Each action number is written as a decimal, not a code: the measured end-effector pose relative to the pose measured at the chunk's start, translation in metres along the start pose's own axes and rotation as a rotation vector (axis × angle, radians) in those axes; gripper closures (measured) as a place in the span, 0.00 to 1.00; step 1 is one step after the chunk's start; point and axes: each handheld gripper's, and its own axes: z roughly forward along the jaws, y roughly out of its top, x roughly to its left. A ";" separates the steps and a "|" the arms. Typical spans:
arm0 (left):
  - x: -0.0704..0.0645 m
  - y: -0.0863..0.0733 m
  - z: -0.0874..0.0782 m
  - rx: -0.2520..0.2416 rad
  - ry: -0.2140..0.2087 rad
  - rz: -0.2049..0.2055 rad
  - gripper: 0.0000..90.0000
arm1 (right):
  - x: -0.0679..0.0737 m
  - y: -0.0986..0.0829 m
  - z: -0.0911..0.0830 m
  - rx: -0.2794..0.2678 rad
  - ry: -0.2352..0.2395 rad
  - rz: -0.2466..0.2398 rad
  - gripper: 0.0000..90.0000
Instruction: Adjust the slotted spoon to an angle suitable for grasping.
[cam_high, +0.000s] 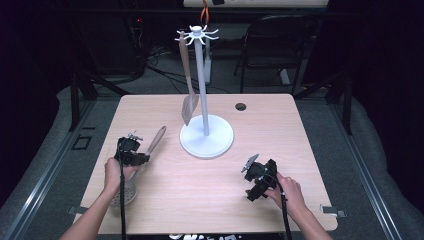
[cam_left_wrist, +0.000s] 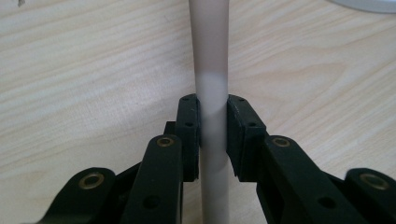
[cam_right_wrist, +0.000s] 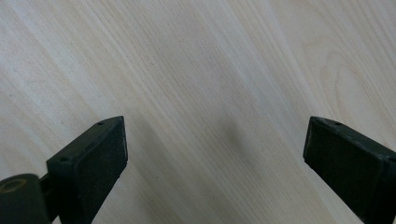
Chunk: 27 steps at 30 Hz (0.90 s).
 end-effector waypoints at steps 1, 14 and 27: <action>0.001 0.000 -0.001 -0.007 -0.002 0.002 0.85 | 0.000 0.000 0.000 0.000 0.000 0.000 0.07; 0.002 -0.003 -0.016 -0.149 -0.056 0.001 0.85 | 0.000 0.000 0.001 0.001 0.001 -0.002 0.07; -0.009 -0.002 -0.028 -0.240 -0.046 0.042 0.85 | 0.000 0.001 0.002 0.008 0.001 -0.003 0.07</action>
